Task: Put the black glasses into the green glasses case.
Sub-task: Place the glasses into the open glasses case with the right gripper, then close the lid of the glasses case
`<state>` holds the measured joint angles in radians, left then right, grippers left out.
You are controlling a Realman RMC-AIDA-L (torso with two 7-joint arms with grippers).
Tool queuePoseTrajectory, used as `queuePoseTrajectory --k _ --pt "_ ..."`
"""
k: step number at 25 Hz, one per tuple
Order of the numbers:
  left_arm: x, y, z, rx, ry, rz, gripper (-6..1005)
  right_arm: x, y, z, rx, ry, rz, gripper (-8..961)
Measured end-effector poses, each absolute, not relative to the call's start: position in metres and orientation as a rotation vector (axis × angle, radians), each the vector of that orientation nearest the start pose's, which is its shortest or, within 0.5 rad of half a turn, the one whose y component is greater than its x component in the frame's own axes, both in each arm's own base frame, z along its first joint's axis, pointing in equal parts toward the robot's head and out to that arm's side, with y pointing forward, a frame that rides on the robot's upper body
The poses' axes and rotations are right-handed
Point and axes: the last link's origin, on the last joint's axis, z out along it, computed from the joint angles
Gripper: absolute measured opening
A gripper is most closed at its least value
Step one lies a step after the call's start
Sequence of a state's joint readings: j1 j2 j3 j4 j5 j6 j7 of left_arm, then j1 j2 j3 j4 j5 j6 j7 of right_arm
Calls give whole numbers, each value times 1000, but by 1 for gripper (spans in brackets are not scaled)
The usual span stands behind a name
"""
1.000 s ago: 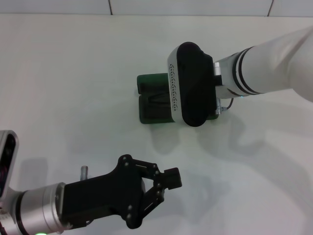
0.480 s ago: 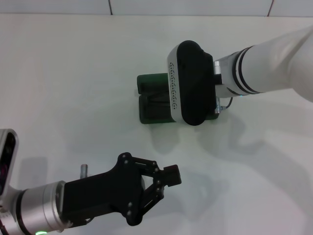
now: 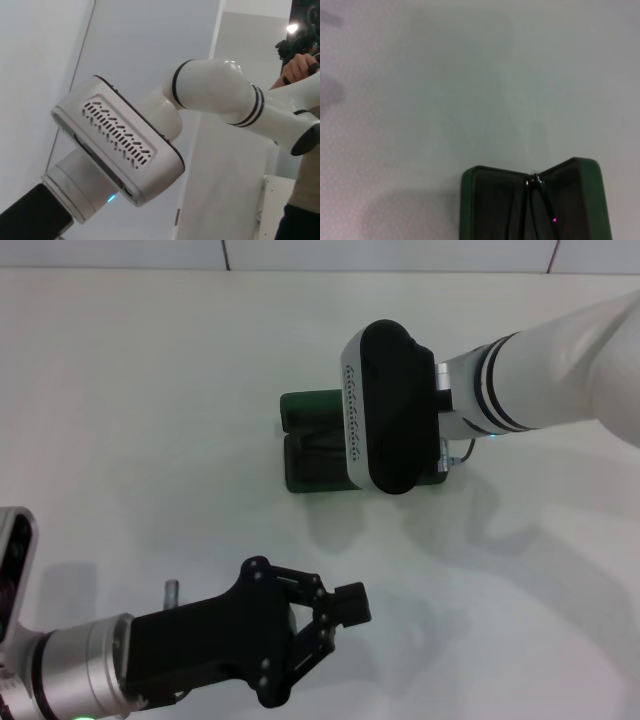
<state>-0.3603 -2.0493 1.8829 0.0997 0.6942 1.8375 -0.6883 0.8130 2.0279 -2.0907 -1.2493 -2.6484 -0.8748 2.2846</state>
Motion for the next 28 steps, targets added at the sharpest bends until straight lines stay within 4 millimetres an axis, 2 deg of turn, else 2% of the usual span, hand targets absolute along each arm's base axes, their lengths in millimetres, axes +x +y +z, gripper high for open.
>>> queuePoseTrajectory --k 5,10,16,21,25,28 --pt "-260 194 -61 -2671 -392 -1417 44 79 368 -110 -2579 -580 -512 63" --pt "-260 193 -61 -2669 -398 -1419 44 77 366 -107 -2588 -540 -505 131" --pt "-261 192 -61 -2665 -403 -1420 43 75 357 -104 -2597 -530 -466 286" --pt "-260 193 -59 -2650 -407 -1436 44 73 344 -91 -2620 -466 -394 286" --pt "-261 202 -46 -2576 -433 -1478 43 78 334 -70 -2659 -254 -210 287" --pt "-266 215 -30 -2506 -461 -1488 46 89 331 -41 -2690 28 6 287"
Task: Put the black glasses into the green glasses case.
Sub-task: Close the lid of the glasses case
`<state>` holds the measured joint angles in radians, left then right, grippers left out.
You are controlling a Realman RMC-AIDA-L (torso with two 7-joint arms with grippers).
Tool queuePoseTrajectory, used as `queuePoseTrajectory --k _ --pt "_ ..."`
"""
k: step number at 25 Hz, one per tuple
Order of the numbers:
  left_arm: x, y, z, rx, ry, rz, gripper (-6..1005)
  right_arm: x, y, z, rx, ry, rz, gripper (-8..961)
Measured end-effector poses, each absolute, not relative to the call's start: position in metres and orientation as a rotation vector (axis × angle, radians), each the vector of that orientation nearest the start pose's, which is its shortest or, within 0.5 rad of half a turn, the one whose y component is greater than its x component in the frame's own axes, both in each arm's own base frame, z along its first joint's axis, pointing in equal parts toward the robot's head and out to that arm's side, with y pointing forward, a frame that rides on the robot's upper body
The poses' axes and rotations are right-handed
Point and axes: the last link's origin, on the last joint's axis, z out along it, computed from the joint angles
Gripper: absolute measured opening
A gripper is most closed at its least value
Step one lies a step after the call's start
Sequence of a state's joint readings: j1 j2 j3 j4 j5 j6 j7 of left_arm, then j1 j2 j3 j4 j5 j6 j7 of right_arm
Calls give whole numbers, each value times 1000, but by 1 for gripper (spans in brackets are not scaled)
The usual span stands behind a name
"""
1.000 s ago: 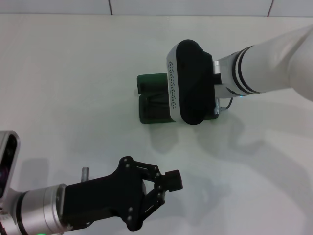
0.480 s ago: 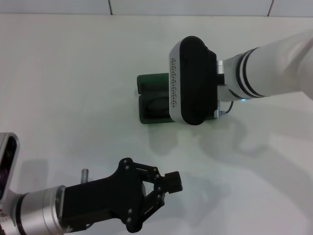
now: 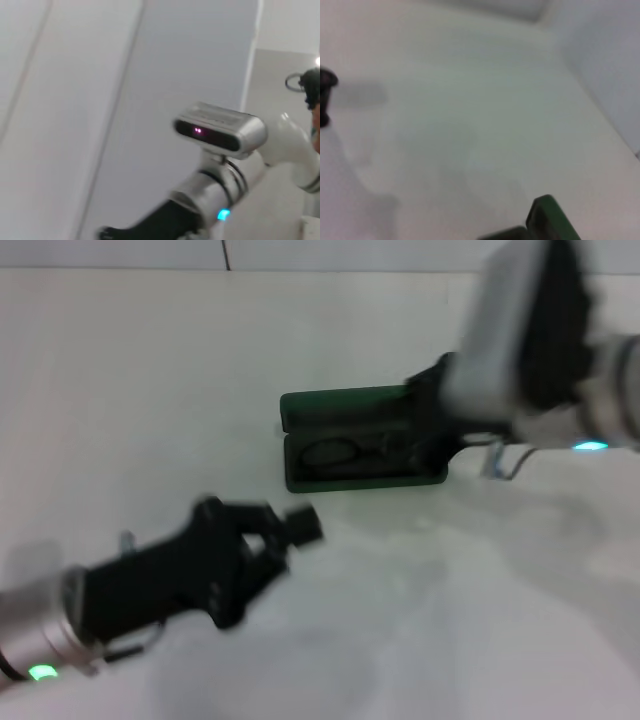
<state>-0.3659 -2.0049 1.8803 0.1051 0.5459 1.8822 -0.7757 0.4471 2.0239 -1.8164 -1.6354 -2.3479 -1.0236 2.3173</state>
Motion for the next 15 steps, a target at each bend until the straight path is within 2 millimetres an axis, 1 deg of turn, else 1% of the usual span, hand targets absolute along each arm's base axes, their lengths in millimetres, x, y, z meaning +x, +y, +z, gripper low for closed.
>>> queuePoseTrajectory --k 1,4,6,7,8,9,10,11,13,15 --pt "-267 219 -24 -2492 -455 -1487 47 95 330 -28 -2706 144 88 287" --pt "-268 235 -5 -2471 -405 -1483 51 115 327 2 -2736 372 260 282" --pt "-266 252 10 -2456 -387 -1486 53 141 323 23 -2736 500 392 277" --pt "-263 263 18 -2451 -386 -1490 54 154 320 33 -2735 530 464 275" --pt "-260 274 24 -2467 -382 -1481 55 164 315 39 -2743 540 520 275" --pt "-260 274 24 -2467 -382 -1481 56 178 308 47 -2754 536 596 275" --pt "-244 305 36 -2511 -356 -1446 57 193 299 55 -2761 528 682 275" --pt "-239 313 37 -2524 -347 -1430 58 202 293 59 -2767 527 719 275" --pt "-223 341 37 -2576 -316 -1339 60 220 285 66 -2759 552 766 275" --pt "-205 373 33 -2651 -331 -1186 62 245 283 69 -2714 672 717 275"
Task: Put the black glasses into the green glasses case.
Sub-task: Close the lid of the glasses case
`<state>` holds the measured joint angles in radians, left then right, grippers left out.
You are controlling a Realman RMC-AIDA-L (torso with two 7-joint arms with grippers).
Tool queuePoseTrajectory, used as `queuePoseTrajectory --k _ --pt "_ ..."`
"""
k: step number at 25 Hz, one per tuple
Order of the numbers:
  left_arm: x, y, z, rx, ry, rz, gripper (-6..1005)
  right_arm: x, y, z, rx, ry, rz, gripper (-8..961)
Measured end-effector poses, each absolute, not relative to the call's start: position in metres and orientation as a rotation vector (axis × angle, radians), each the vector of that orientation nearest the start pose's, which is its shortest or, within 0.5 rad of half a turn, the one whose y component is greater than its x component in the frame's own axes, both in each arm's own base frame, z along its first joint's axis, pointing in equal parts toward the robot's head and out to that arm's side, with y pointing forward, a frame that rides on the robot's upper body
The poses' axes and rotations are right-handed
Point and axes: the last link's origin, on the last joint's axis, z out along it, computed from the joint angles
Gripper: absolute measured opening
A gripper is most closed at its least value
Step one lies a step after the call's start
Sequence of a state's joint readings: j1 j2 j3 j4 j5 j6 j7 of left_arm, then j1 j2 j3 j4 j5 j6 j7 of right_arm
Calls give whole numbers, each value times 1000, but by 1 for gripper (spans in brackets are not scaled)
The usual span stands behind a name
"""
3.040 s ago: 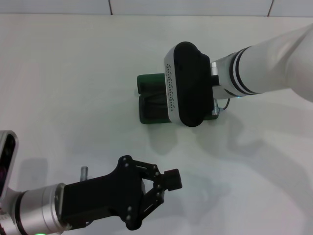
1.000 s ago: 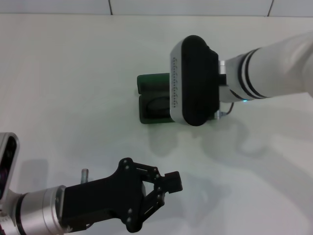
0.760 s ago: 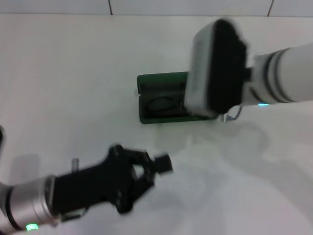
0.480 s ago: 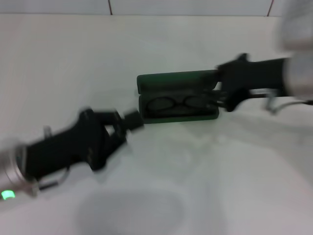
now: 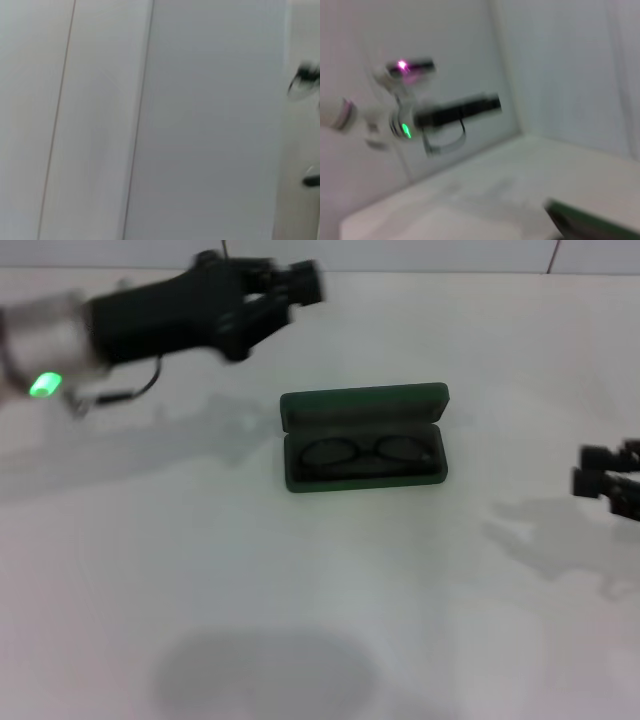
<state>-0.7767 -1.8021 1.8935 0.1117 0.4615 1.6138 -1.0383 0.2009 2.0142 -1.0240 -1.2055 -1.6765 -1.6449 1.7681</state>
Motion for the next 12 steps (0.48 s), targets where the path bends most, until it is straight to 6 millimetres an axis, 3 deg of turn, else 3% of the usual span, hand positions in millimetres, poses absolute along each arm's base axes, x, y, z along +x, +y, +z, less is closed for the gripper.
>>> queuePoseTrajectory --k 5,10,12 --pt "-177 417 4 -2765 -369 -819 95 271 279 65 -2669 814 690 275" --pt "-179 430 -27 -2790 -385 -511 240 279 276 59 -2662 869 695 275" --pt "-181 431 -31 -2795 -396 -452 231 280 275 61 -2651 875 695 275"
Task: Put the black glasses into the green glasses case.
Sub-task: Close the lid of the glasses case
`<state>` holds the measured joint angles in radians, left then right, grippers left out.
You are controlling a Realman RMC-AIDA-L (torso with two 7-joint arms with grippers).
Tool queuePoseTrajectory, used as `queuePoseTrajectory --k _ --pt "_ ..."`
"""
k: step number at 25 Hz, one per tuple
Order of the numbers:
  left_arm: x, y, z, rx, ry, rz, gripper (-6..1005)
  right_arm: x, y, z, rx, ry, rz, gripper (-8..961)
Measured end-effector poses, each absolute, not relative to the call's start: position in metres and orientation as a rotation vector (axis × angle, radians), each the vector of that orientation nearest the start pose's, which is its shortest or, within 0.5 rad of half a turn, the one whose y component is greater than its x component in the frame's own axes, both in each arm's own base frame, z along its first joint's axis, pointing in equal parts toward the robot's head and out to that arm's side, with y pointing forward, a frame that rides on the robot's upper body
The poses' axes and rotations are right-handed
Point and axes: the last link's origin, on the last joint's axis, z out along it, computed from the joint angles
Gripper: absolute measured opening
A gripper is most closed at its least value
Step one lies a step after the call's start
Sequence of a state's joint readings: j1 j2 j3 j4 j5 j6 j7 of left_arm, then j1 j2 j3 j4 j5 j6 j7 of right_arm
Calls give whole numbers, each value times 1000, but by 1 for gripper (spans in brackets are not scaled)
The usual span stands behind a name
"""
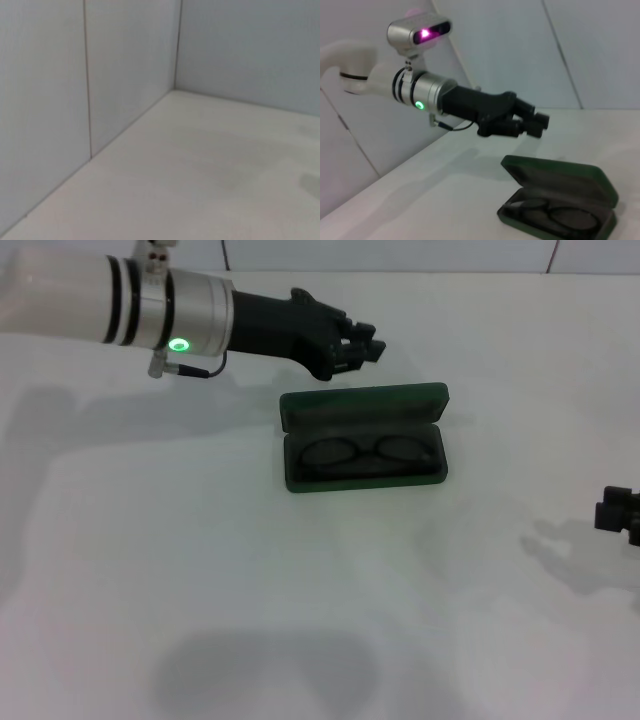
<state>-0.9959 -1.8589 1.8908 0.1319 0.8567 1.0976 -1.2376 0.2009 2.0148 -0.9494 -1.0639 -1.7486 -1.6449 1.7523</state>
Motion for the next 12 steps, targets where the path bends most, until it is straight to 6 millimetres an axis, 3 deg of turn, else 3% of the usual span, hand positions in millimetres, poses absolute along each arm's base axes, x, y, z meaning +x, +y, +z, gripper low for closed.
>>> queuePoseTrajectory --k 12 --pt "-188 424 -42 -2834 -422 -350 211 281 286 61 -2617 881 696 276"
